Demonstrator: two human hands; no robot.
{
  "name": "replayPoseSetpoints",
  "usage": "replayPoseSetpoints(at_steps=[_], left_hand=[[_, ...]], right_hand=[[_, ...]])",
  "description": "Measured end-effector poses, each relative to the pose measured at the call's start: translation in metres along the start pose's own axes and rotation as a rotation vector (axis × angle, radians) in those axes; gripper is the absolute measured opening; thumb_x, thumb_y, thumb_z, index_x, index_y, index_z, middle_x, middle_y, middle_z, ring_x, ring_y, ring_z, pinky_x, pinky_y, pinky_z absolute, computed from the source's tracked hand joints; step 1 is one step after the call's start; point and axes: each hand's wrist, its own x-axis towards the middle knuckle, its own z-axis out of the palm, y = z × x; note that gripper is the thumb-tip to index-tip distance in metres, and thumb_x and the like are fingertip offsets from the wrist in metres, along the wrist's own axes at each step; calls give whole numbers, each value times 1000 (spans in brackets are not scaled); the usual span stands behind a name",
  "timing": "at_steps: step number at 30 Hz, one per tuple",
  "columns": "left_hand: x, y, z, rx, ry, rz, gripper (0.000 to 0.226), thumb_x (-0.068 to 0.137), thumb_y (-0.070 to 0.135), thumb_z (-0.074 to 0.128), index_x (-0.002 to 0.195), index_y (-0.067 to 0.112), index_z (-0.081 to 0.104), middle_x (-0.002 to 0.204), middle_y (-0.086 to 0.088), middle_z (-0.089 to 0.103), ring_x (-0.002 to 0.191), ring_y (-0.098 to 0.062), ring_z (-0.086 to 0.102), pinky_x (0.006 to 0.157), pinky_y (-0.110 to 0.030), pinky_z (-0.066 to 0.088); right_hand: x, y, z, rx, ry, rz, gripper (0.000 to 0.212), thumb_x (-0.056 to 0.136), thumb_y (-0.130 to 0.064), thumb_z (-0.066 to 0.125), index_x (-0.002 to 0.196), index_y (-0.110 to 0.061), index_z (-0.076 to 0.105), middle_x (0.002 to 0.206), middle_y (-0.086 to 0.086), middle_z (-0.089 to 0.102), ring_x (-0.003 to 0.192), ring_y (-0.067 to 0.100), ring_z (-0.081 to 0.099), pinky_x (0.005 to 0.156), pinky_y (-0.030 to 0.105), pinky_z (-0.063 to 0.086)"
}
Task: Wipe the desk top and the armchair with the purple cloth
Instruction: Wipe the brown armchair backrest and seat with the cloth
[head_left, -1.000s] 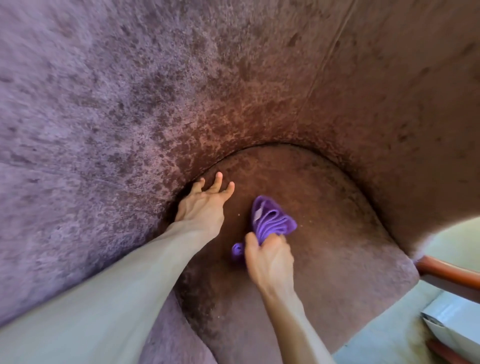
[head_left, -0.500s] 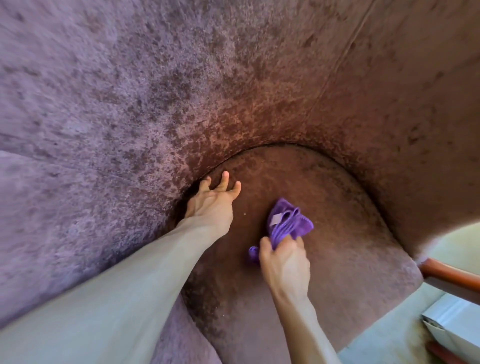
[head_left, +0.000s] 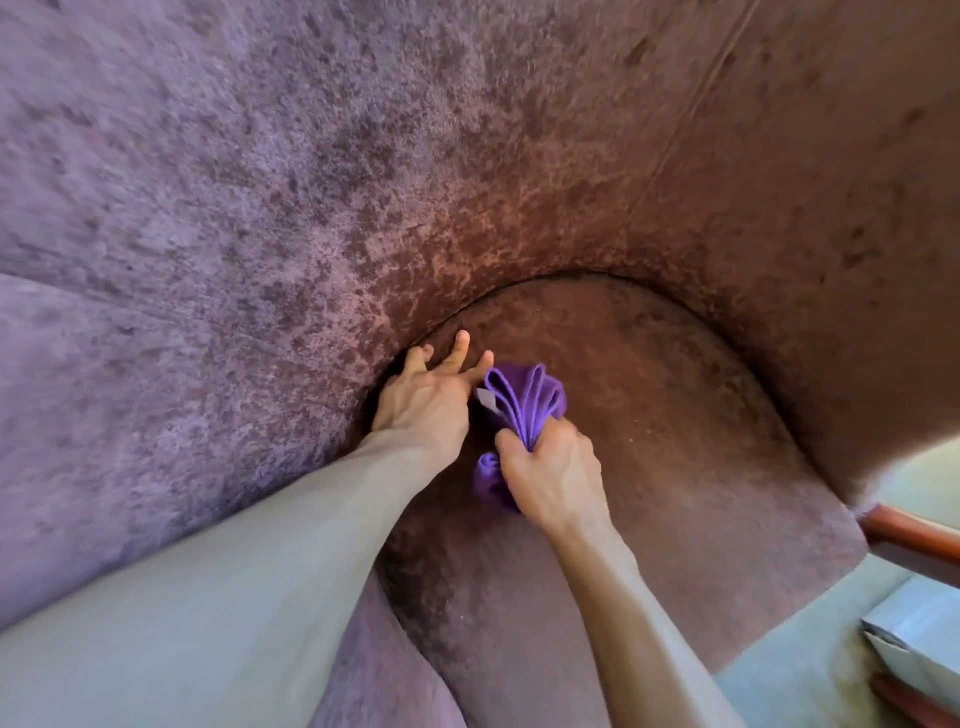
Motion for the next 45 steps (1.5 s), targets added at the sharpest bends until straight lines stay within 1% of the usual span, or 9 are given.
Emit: replayPoseSetpoints(at_steps=[3, 6, 12, 15, 25, 30, 33, 39, 45], left_hand=[[1, -3, 1, -2, -3, 6, 65, 104, 22, 36, 157, 51, 13, 170, 17, -1, 152, -28, 14, 118, -39, 33], [2, -1, 2, 23, -20, 0, 66, 105, 22, 37, 158, 50, 10, 170, 16, -5, 152, -30, 11, 119, -39, 32], [2, 4, -3, 34, -72, -24, 85, 97, 7, 45, 158, 50, 5, 169, 17, -11, 154, -29, 7, 116, -37, 37], [4, 5, -3, 58, -84, -17, 87, 96, 6, 45, 158, 50, 3, 169, 15, -11, 153, -30, 8, 114, -36, 40], [4, 11, -4, 115, -112, -57, 93, 95, -4, 39, 157, 51, -3, 168, 17, -16, 155, -28, 2, 114, -38, 40], [1, 16, -7, 115, -131, -81, 96, 93, -6, 39, 157, 52, -2, 168, 18, -18, 155, -26, 0, 114, -39, 41], [2, 17, -5, 138, -119, -95, 97, 93, -7, 38, 157, 53, -3, 167, 19, -18, 155, -26, 0, 113, -40, 42], [1, 17, -4, 152, -96, -94, 92, 94, -3, 36, 157, 53, -2, 168, 19, -16, 155, -25, 1, 114, -39, 40], [0, 15, -7, 129, -98, -89, 91, 94, -2, 33, 156, 55, -1, 167, 21, -15, 155, -24, 1, 115, -37, 38]], right_hand=[[-9, -15, 10, -89, -58, 31, 37, 89, -44, 55, 110, -14, 63, 119, 18, 62, 111, 42, 61, 90, 41, 48], [-18, -18, 14, -92, -199, 116, 46, 88, -46, 52, 113, -9, 60, 123, 22, 62, 114, 42, 59, 93, 40, 48], [-10, 4, -37, -54, 308, 129, 33, 88, -39, 61, 113, -17, 63, 120, 16, 57, 104, 46, 60, 85, 43, 47], [7, 35, -55, -281, 202, 257, 42, 89, -40, 61, 128, -27, 57, 119, 16, 56, 104, 45, 62, 87, 45, 48], [-14, 70, -55, -224, 103, 278, 32, 86, -40, 59, 114, -26, 62, 111, 14, 63, 102, 42, 63, 85, 43, 50], [-15, 91, -72, 402, 276, 423, 36, 64, -49, 59, 74, -16, 66, 74, 6, 71, 80, 36, 68, 82, 54, 57], [4, 77, -67, 464, 322, 435, 47, 69, -50, 57, 89, -9, 68, 95, 18, 72, 98, 40, 66, 91, 51, 53], [-19, 70, -39, 121, -37, 408, 51, 90, -46, 55, 118, -4, 59, 125, 27, 62, 119, 43, 57, 96, 40, 44], [-55, 84, -39, 351, 84, 377, 34, 80, -42, 54, 75, -9, 60, 80, 10, 69, 86, 35, 64, 80, 41, 52]])
